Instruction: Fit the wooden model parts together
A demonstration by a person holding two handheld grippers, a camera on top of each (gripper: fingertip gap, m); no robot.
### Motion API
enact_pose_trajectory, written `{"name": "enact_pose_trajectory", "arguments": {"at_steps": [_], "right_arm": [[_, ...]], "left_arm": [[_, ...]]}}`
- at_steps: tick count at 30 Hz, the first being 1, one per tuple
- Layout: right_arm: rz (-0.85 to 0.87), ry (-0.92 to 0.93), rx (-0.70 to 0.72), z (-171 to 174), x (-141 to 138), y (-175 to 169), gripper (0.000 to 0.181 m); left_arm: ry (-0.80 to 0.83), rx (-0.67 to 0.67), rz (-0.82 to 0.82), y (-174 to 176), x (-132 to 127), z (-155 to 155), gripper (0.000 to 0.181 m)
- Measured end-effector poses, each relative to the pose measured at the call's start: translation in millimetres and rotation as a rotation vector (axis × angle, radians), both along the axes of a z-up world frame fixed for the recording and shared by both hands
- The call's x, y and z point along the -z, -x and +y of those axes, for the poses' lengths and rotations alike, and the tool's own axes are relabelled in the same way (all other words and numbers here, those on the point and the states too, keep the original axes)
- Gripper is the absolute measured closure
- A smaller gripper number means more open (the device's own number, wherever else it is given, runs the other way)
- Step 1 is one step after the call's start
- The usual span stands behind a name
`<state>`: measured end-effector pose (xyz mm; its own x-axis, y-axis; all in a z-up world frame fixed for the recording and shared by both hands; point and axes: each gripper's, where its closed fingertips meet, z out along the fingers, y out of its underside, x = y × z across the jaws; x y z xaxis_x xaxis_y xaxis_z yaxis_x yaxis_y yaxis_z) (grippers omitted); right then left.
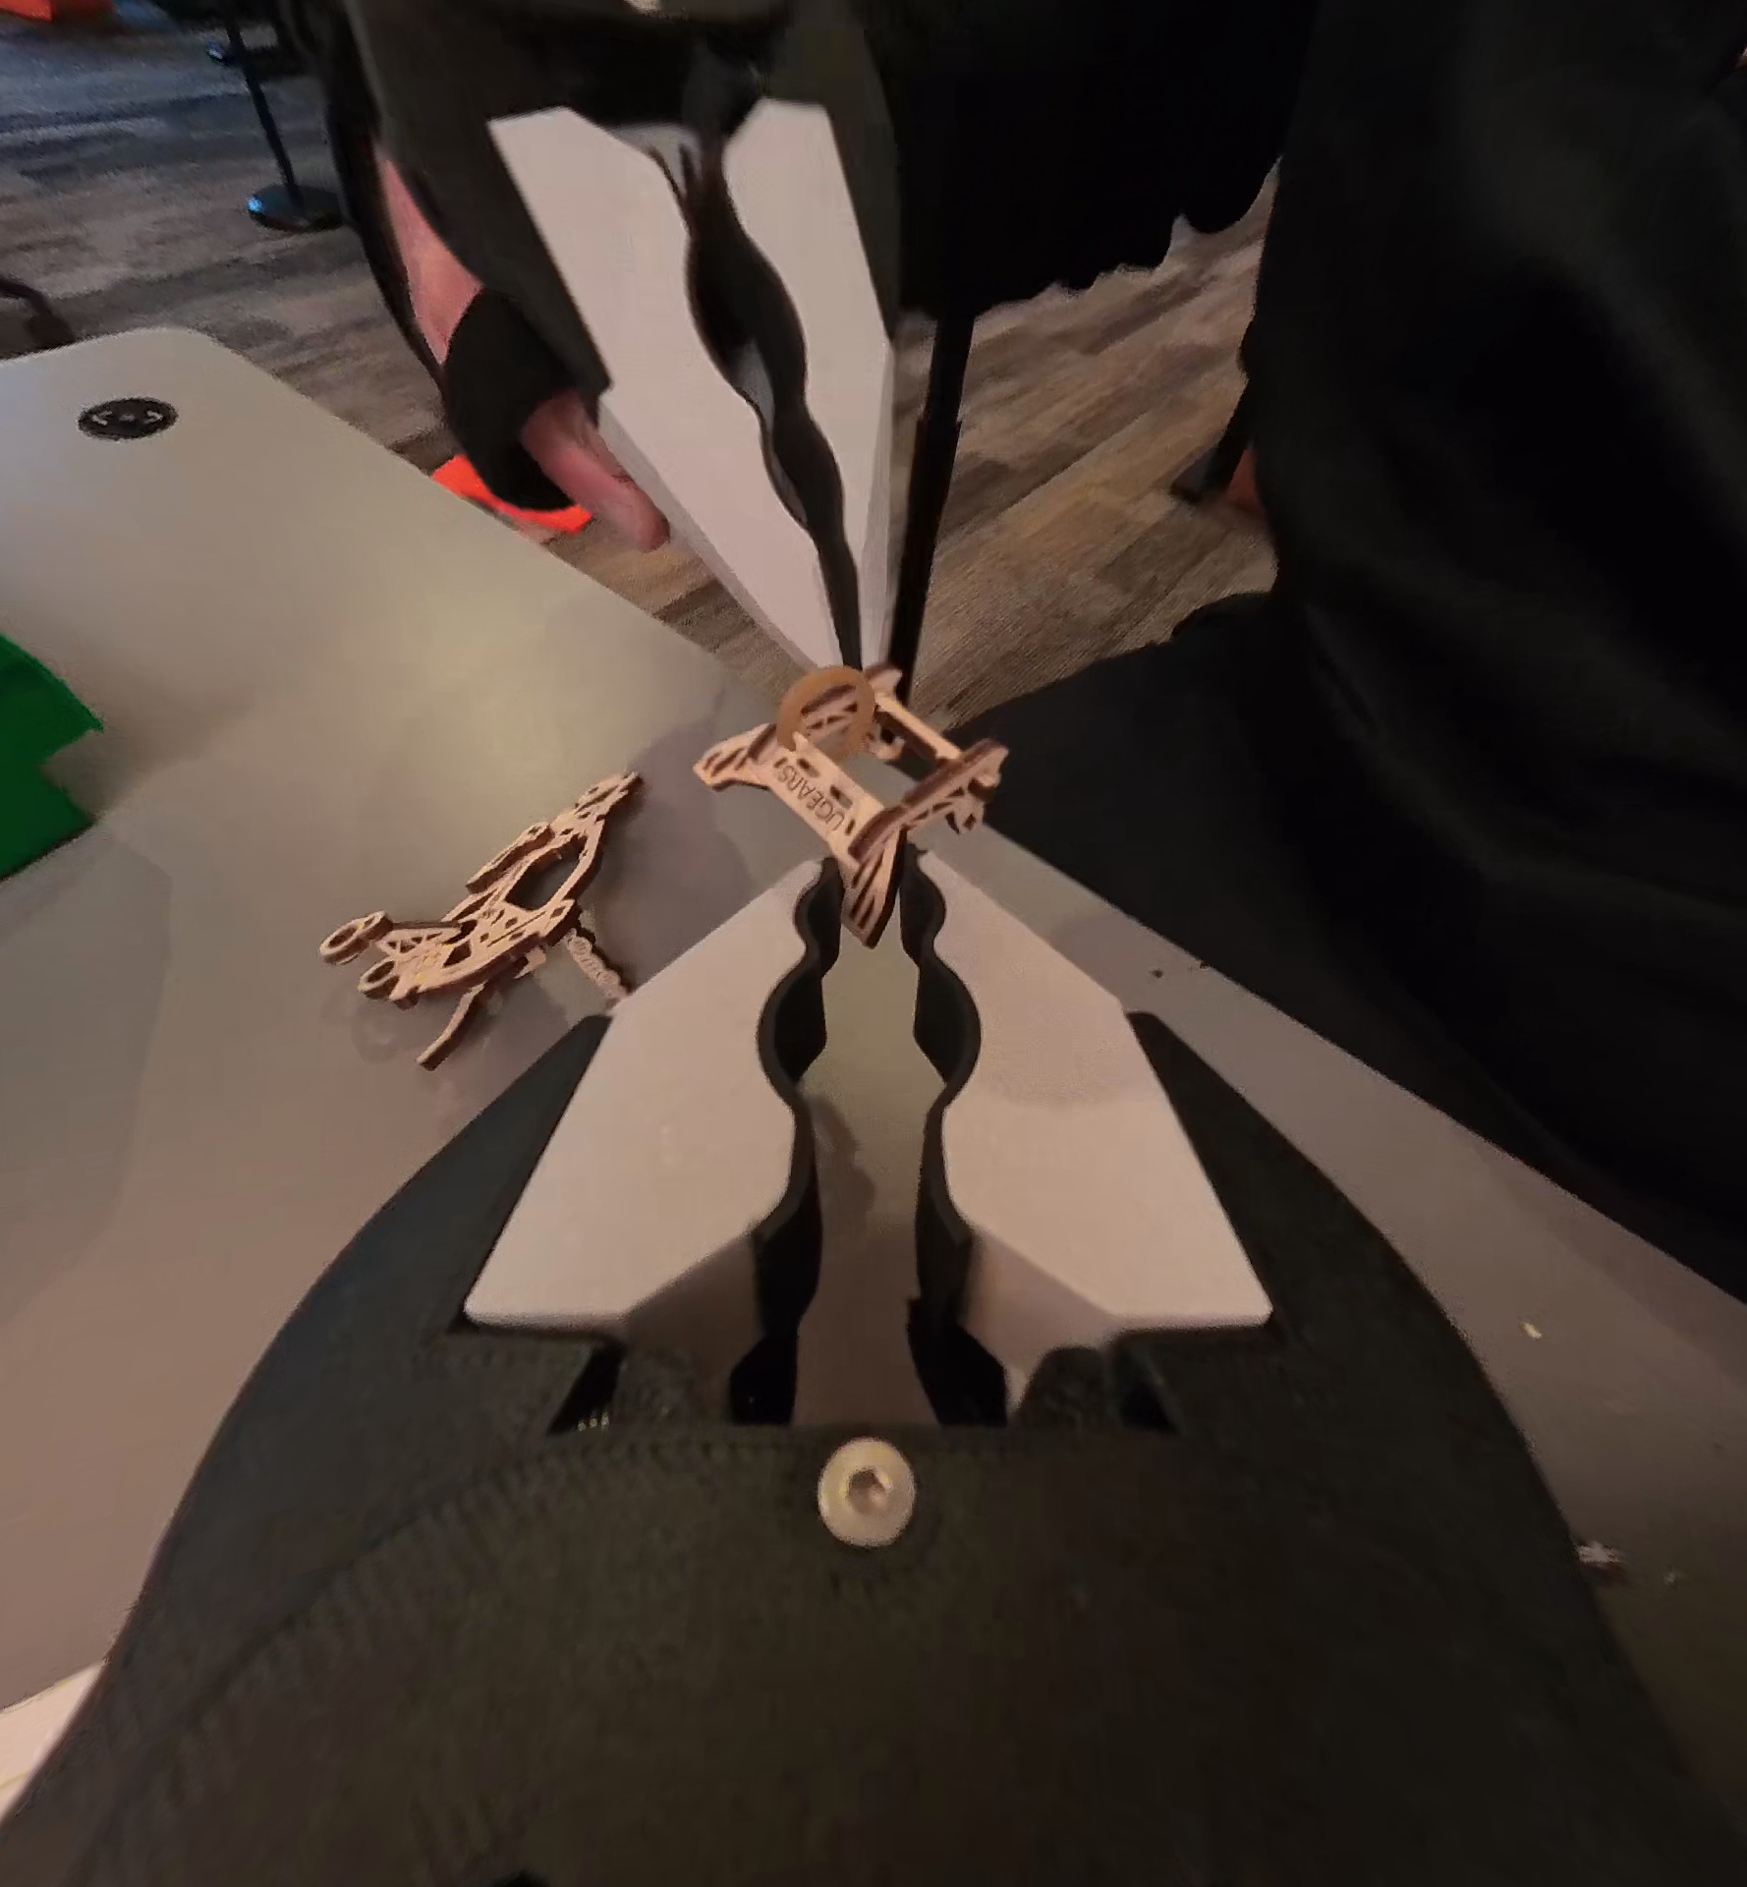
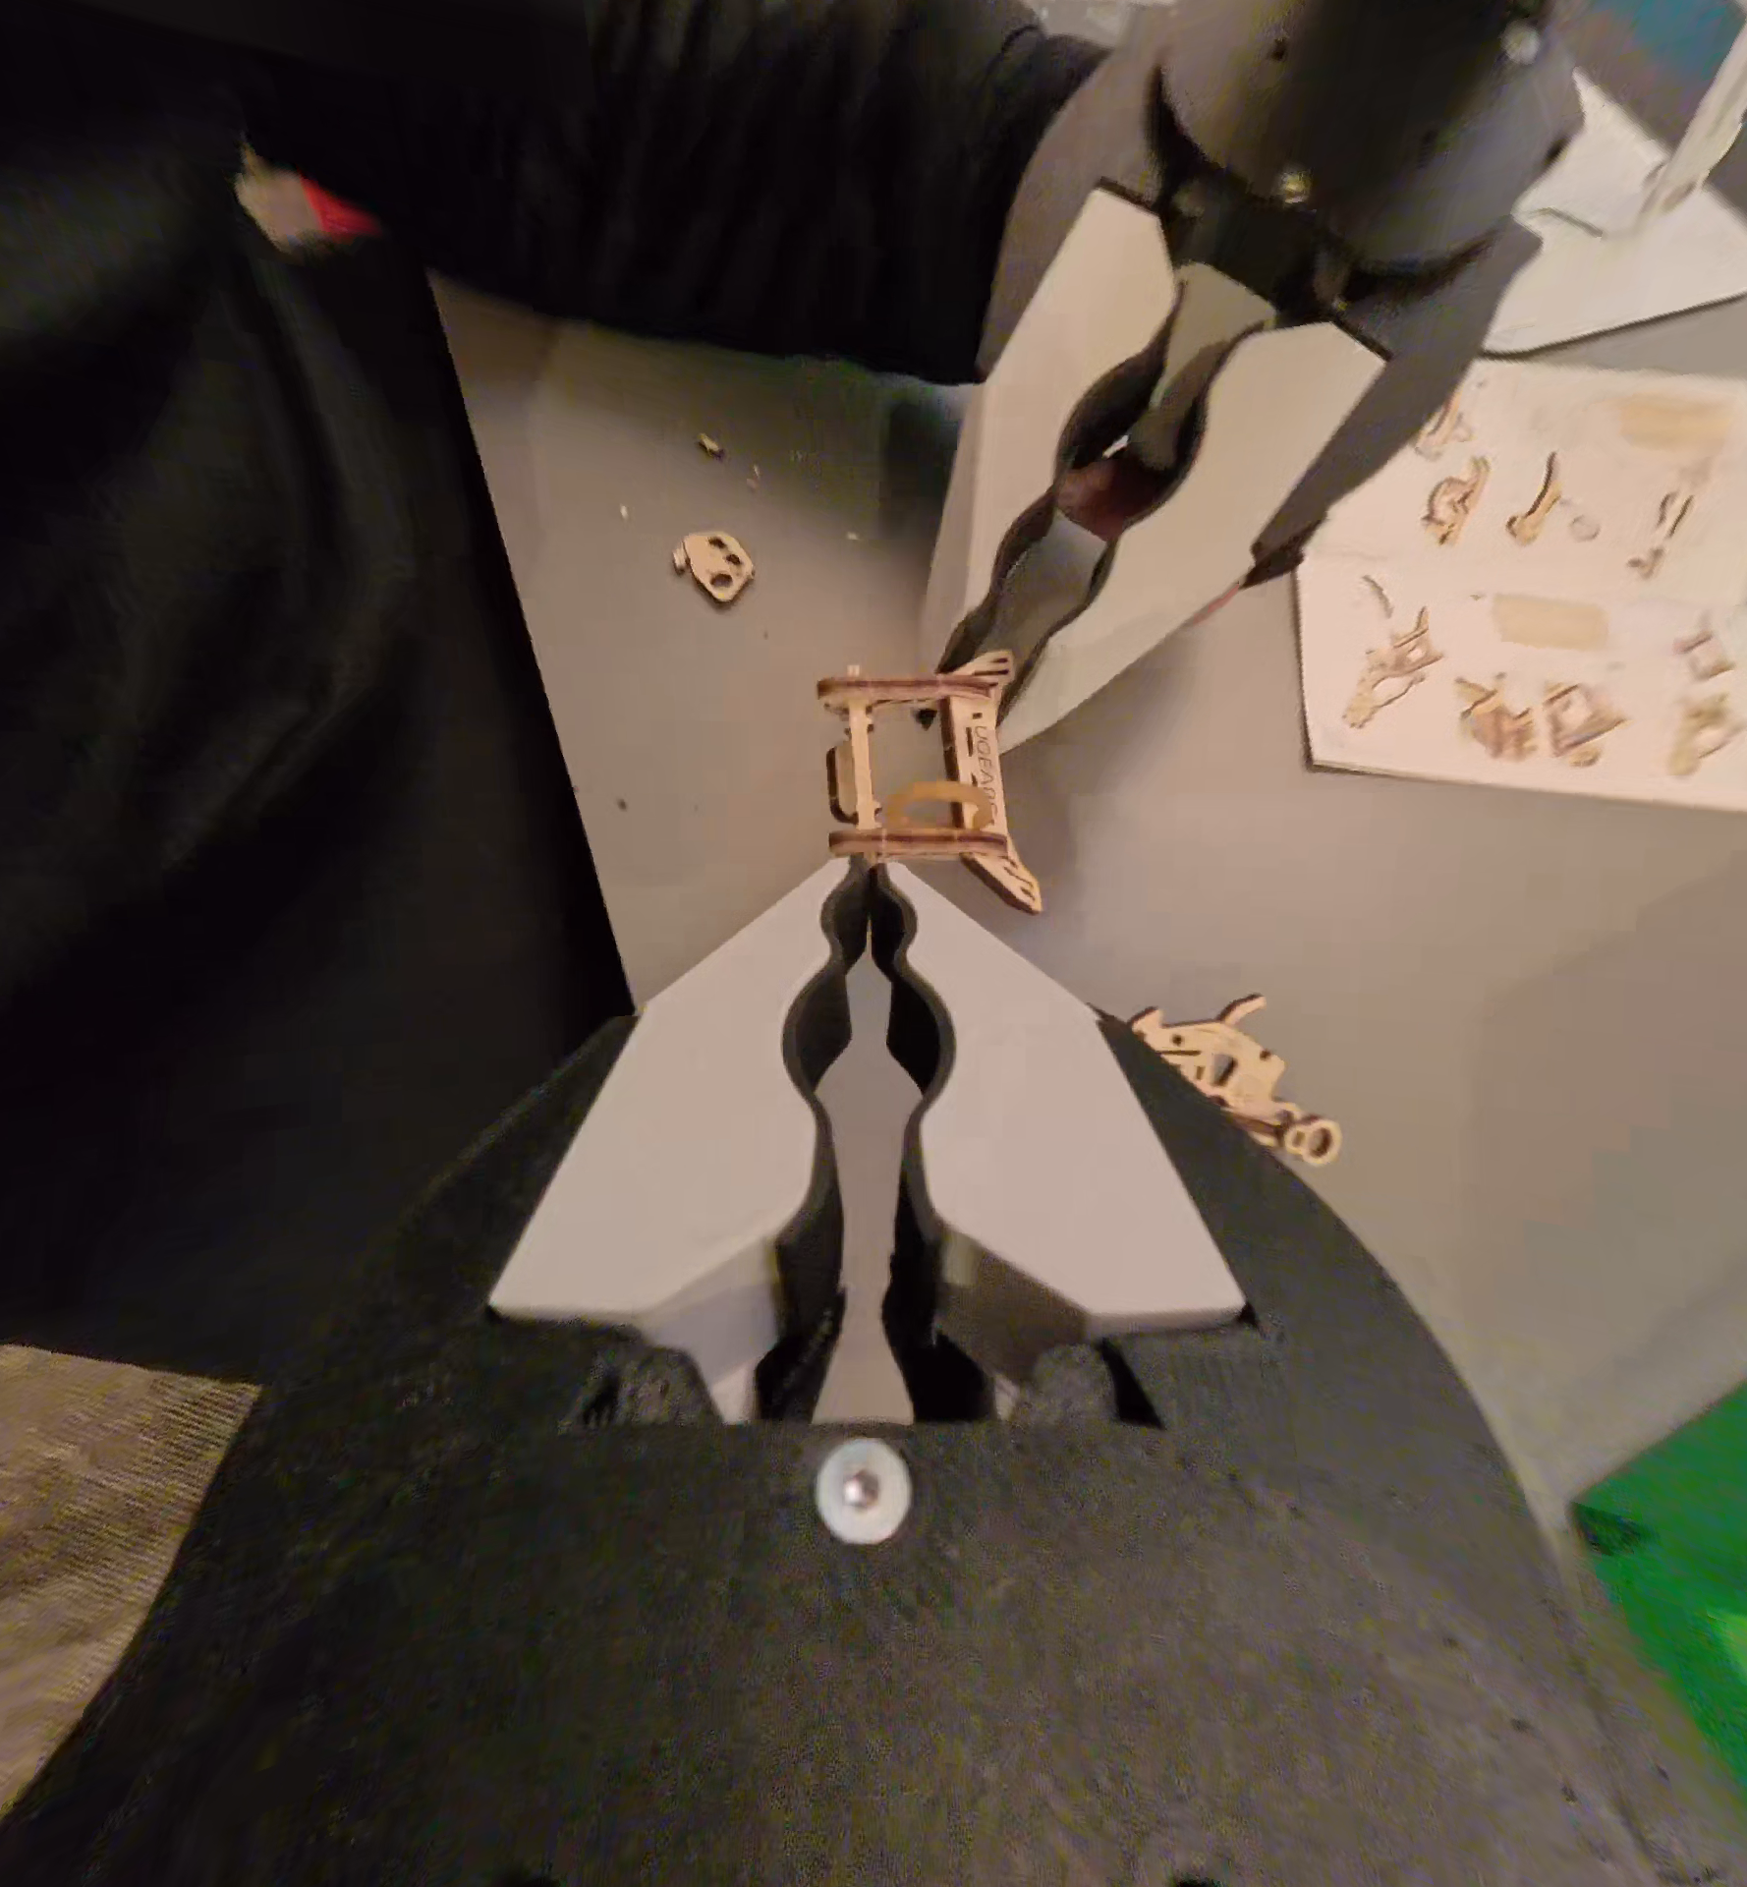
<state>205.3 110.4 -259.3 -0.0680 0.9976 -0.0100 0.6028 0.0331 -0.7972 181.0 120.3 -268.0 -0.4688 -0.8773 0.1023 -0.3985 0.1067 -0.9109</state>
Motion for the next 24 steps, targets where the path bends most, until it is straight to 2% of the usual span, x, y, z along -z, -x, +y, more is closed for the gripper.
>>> {"name": "enact_pose_trajectory", "arguments": {"at_steps": [1, 9, 15, 18, 20, 22, 24], "right_arm": [[0.001, 0.071, 0.009, -0.4, 0.6, -1.2, 0.181], [0.035, 0.590, 0.092, -0.7, 12.1, -8.0, 0.181], [0.094, 0.806, 0.156, 2.4, 6.9, -10.2, 0.181], [0.125, 0.703, 0.229, 15.1, 5.6, -13.7, 0.181], [0.086, 0.534, 0.322, 28.5, 8.6, -21.8, 0.149], [0.117, 0.390, 0.387, 34.5, -2.5, -22.3, 0.147], [0.074, 0.274, 0.470, 36.5, 2.2, -19.9, 0.128]], "left_arm": [[-0.039, -0.005, 0.016, -0.8, 2.7, 0.1, 0.172], [-0.301, -0.053, 0.100, -6.8, 10.3, 4.1, 0.172], [-0.395, -0.081, 0.101, -8.6, 9.1, 8.6, 0.173], [-0.346, -0.141, 0.086, -9.7, 9.0, 18.0, 0.173], [-0.319, -0.215, 0.092, -10.9, 12.1, 28.8, 0.173], [-0.279, -0.284, 0.068, -14.3, 10.2, 34.5, 0.173], [-0.255, -0.334, 0.061, -18.0, 9.7, 37.2, 0.173]]}}
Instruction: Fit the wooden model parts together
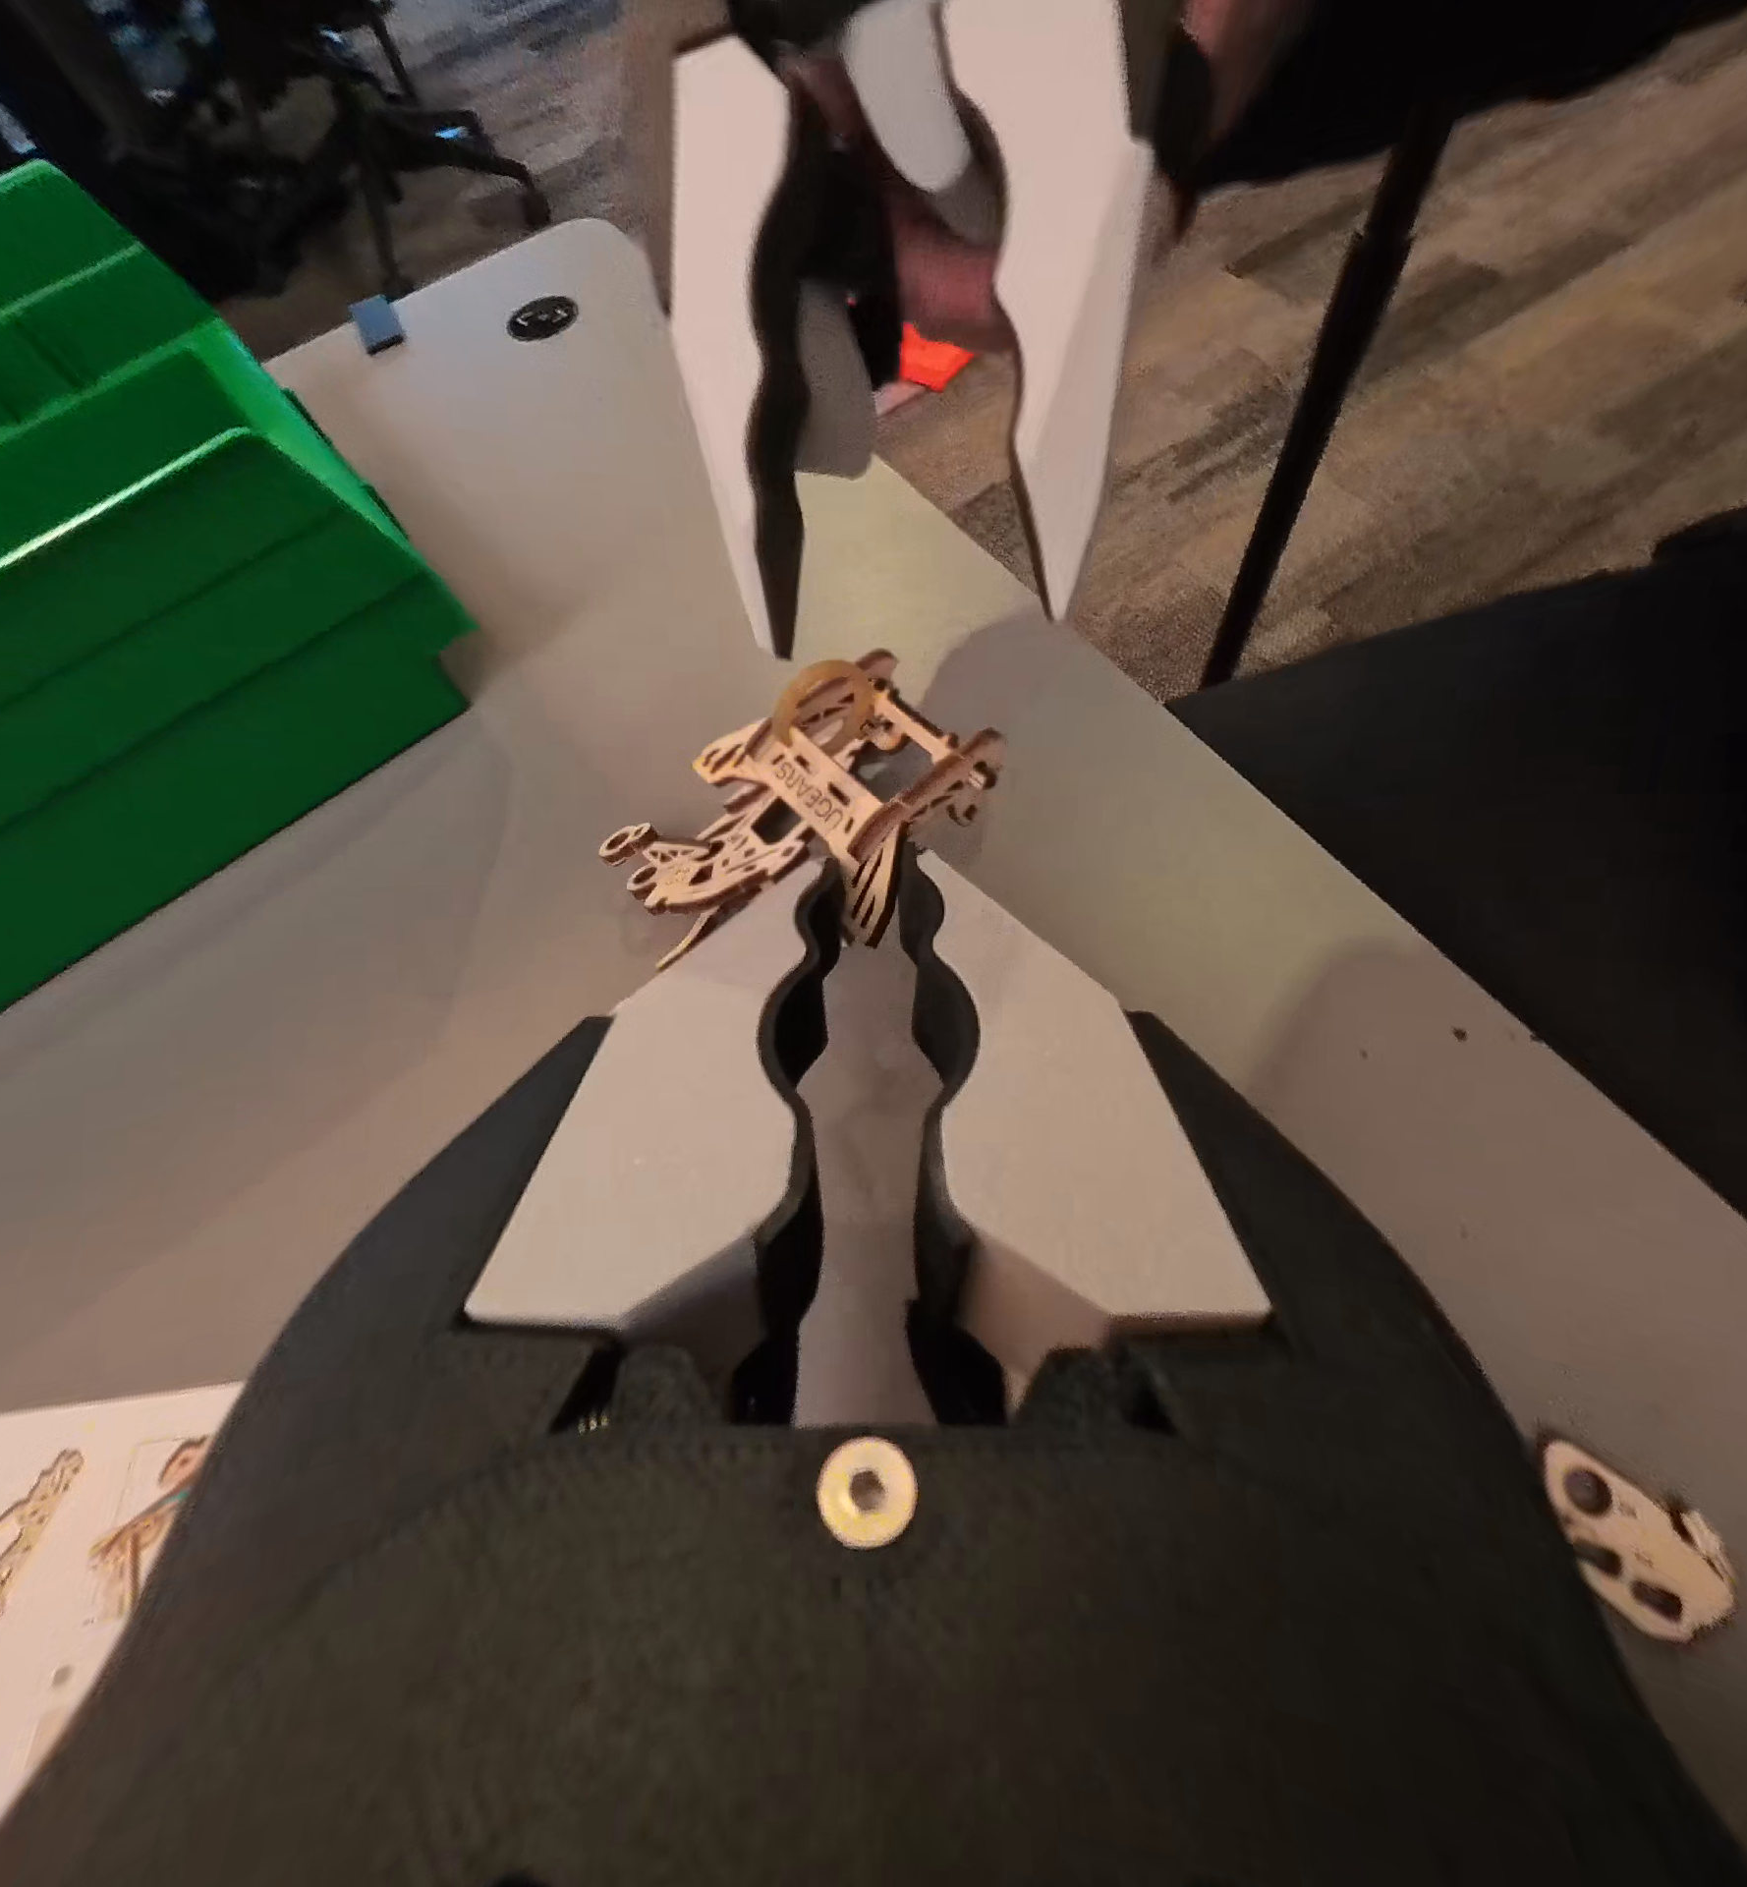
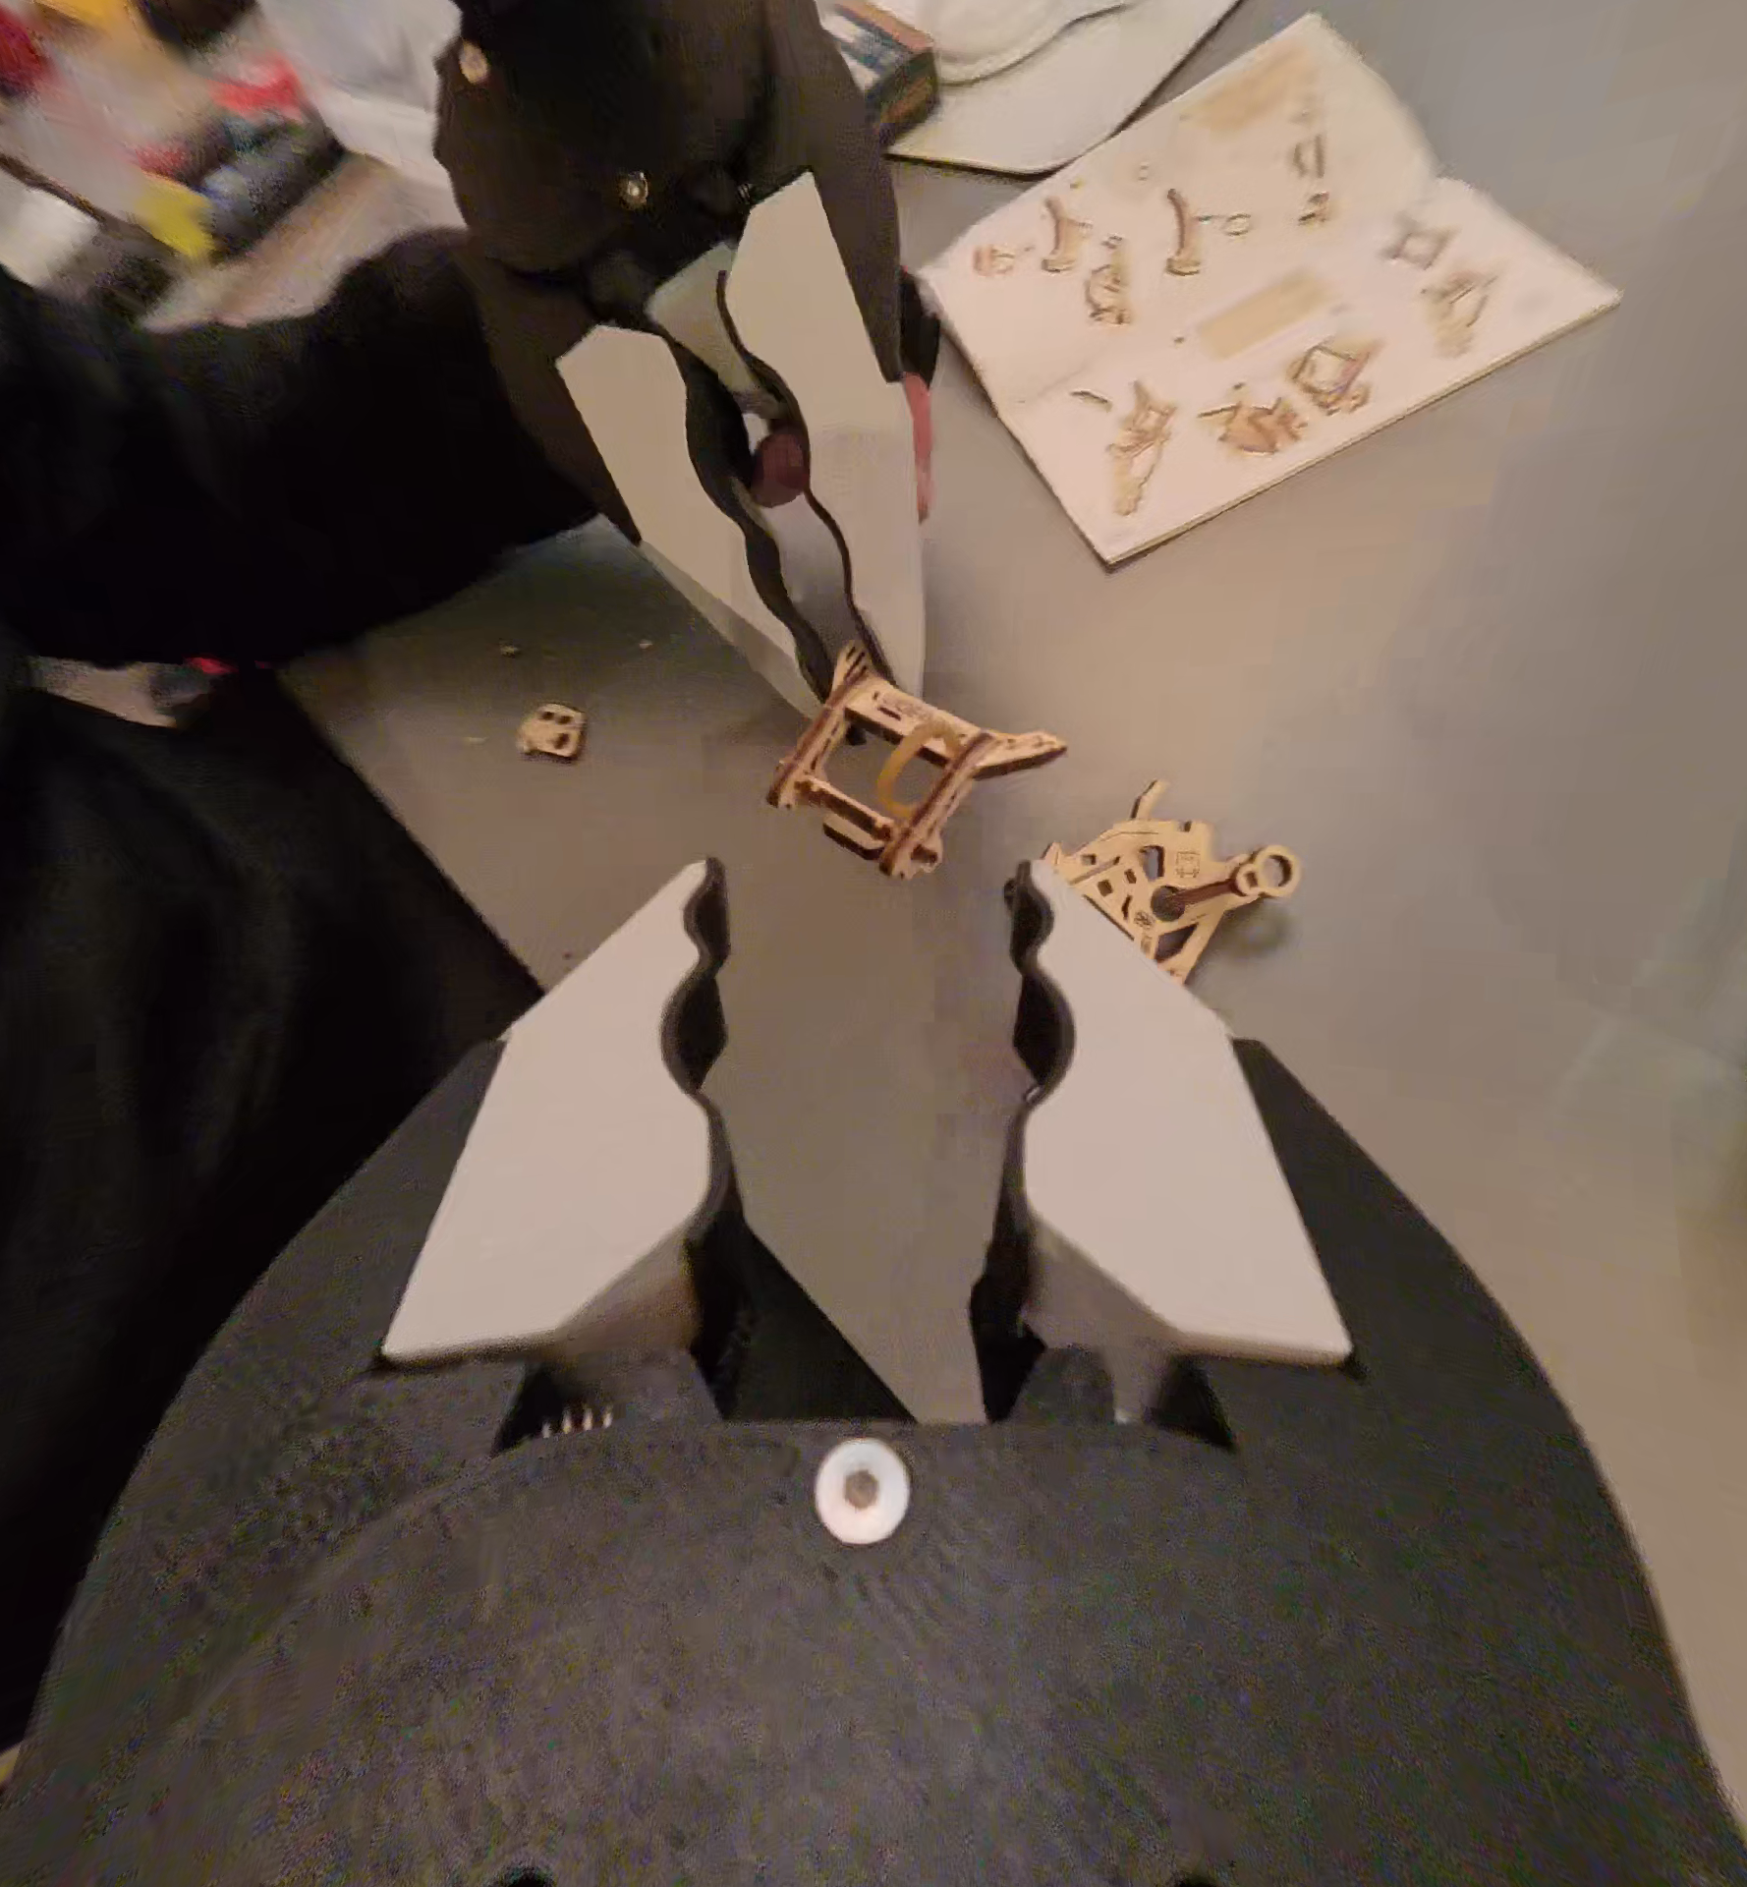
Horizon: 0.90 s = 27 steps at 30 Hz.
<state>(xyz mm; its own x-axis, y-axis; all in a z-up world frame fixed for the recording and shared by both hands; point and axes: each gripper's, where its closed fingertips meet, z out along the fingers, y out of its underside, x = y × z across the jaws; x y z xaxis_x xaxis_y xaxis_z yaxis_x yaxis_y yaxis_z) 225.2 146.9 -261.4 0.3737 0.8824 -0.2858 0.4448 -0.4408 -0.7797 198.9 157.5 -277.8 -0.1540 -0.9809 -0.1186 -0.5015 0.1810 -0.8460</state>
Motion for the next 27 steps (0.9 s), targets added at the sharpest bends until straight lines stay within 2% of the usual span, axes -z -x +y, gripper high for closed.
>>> {"name": "enact_pose_trajectory", "arguments": {"at_steps": [4, 7, 9, 10, 13, 17, 23, 27], "right_arm": [[-0.034, -0.115, 0.120, 5.8, 7.5, 6.7, 0.133], [0.009, -0.081, 0.143, 5.8, 8.8, 8.3, 0.141], [0.040, -0.069, 0.145, 4.2, 5.8, 8.4, 0.155], [0.064, -0.057, 0.149, 4.1, 2.8, 7.9, 0.157], [0.091, -0.026, 0.158, 4.4, -0.4, 4.9, 0.153], [0.043, -0.114, 0.174, 6.7, -1.7, -0.9, 0.144], [0.074, -0.114, 0.196, 6.7, -5.8, -5.9, 0.121], [0.057, -0.172, 0.207, 4.7, -7.6, 2.7, 0.119]], "left_arm": [[-0.007, -0.042, -0.038, -7.3, -5.4, -0.8, 0.173], [-0.036, -0.064, -0.063, -8.8, -10.7, 0.7, 0.173], [-0.042, -0.056, -0.099, -9.7, -17.1, -3.0, 0.173], [-0.070, -0.059, -0.098, -9.6, -17.2, -3.1, 0.173], [-0.131, -0.082, -0.095, -11.6, -17.1, -2.9, 0.173], [-0.129, -0.105, -0.115, -14.7, -17.4, -4.6, 0.173], [-0.132, -0.164, -0.137, -16.5, -20.2, 3.1, 0.173], [-0.114, -0.159, -0.135, -20.6, -18.3, -2.4, 0.173]]}}
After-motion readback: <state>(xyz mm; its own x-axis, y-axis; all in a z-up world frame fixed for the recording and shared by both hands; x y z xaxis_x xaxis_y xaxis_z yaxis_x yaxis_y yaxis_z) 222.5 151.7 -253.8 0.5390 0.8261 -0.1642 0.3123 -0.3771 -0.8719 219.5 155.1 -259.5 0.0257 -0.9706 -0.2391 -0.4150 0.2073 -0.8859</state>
